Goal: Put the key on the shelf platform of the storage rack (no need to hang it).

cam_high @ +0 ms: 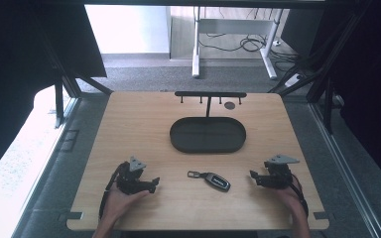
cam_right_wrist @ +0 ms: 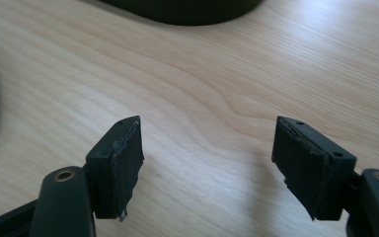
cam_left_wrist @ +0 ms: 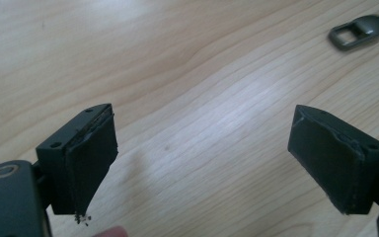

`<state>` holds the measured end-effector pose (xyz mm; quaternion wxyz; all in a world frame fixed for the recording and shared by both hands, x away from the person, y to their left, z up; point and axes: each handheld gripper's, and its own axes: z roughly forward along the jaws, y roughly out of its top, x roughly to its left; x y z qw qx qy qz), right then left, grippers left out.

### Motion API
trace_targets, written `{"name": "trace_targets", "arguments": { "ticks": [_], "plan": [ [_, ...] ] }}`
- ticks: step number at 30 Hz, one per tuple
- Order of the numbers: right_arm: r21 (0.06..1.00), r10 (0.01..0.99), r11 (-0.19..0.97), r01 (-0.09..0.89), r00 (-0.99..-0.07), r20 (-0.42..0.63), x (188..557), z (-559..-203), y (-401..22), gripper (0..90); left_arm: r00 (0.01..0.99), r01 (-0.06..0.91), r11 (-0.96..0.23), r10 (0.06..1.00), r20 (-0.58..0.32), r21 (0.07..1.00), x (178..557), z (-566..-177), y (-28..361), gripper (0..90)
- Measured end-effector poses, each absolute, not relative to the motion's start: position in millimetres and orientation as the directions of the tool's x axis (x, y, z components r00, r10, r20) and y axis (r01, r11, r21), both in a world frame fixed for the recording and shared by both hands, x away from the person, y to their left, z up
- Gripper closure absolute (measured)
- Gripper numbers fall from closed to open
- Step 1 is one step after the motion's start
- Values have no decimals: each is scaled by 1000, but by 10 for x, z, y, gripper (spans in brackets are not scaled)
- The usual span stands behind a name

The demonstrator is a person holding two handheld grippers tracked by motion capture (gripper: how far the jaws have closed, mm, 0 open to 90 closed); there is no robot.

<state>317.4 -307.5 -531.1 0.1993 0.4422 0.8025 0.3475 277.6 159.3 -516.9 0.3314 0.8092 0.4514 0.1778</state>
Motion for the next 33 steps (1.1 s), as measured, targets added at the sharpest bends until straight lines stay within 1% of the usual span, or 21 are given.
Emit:
{"name": "trace_targets", "arguments": {
  "ticks": [1, 5, 8, 11, 12, 15, 20, 24, 33],
  "plan": [
    [733, 840, 381, 564, -542, -19, 3169, -5304, -3051, 271, 545, 595, -394, 838, 9, 700, 2743, -5169, 1566, 125],
    [733, 822, 403, 547, -568, -28, 3172, -5274, -2988, 273, 566, 567, -423, 823, 39, 707, 2676, -5182, 1561, 138],
    [733, 815, 412, 542, -578, -31, 3178, -5266, -2969, 274, 567, 555, -422, 823, 46, 717, 2651, -5171, 1575, 140],
    [736, 810, 413, 536, -586, -28, 3175, -5252, -2969, 278, 568, 538, -382, 823, 12, 752, 2609, -5139, 1631, 146],
    [739, 810, 409, 536, -586, -24, 3171, -5246, -2974, 280, 568, 538, -382, 823, 12, 752, 2609, -5139, 1631, 152],
    [744, 811, 403, 534, -585, -19, 3172, -5238, -2998, 289, 573, 543, -347, 819, -36, 764, 2593, -5140, 1666, 154],
    [740, 809, 403, 538, -588, -14, 3176, -5243, -3015, 293, 576, 549, -343, 816, -48, 762, 2589, -5148, 1681, 154],
    [746, 807, 404, 529, -591, -18, 3167, -5201, -3025, 303, 595, 543, -324, 799, -83, 775, 2577, -5133, 1705, 160],
    [763, 802, 386, 519, -597, 1, 3152, -5098, -3048, 307, 594, 542, -300, 798, -105, 785, 2559, -5117, 1715, 168]
  ]
}}
